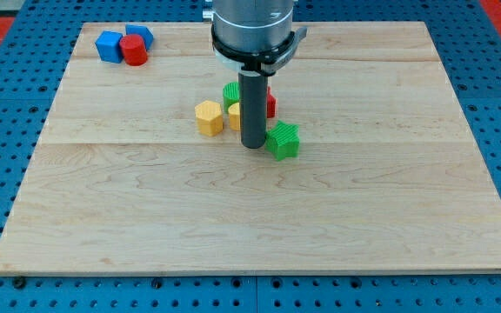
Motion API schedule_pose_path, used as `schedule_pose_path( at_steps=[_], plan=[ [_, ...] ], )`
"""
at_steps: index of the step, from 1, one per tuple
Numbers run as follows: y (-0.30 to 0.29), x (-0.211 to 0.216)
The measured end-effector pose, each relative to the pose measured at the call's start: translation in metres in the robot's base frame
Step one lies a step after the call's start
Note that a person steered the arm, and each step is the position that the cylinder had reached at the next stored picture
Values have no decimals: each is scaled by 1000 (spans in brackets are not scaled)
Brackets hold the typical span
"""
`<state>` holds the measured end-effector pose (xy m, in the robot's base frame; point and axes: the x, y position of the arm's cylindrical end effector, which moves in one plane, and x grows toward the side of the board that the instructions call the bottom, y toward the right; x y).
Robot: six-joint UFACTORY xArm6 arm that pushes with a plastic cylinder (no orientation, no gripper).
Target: Separate the red star from the group of blocks
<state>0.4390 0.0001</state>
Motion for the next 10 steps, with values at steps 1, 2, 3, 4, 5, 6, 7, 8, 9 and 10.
schedule_pose_path(
  at_steps=[1,2,3,4,5,6,7,8,9,10],
  plan=[
    [-15,-40],
    [-21,-38],
    [-11,-53],
    [40,-74],
    [93,-90],
    [51,-110],
    [100,-109],
    [151,-115],
    [197,-116],
    [220,-150]
  ],
)
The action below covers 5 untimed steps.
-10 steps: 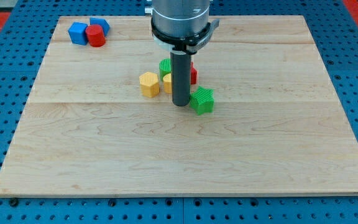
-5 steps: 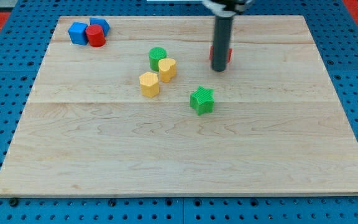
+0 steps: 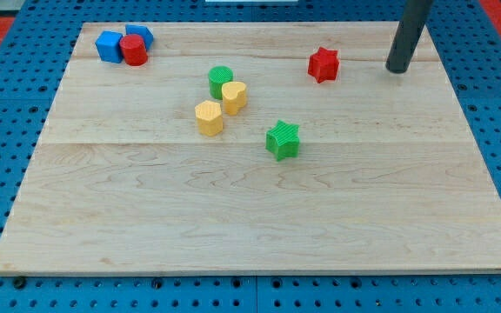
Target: Separate the red star from the group of blocks
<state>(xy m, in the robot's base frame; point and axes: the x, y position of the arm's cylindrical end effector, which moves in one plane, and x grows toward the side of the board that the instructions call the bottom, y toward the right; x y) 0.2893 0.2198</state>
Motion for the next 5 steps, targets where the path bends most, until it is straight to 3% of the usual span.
schedule_pose_path(
  at_steps=[2,3,4,5],
  plan=[
    [-111,-14],
    [-78,-26],
    [-31,13],
    [-51,25]
  ],
)
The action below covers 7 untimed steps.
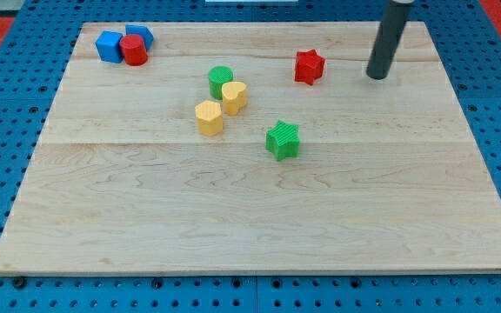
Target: Separate the red star from the group of blocks
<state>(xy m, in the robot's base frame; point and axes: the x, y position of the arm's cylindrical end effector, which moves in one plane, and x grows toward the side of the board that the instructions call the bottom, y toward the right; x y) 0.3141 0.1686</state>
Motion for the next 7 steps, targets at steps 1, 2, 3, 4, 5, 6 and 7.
schedule_pose_path(
  at_steps=[1,2,3,4,5,6,7],
  plan=[
    [-55,-32],
    [-83,-54],
    [-5,-30],
    [-47,1],
    [-125,-18],
    [-152,-45],
    [-148,-70]
  ],
)
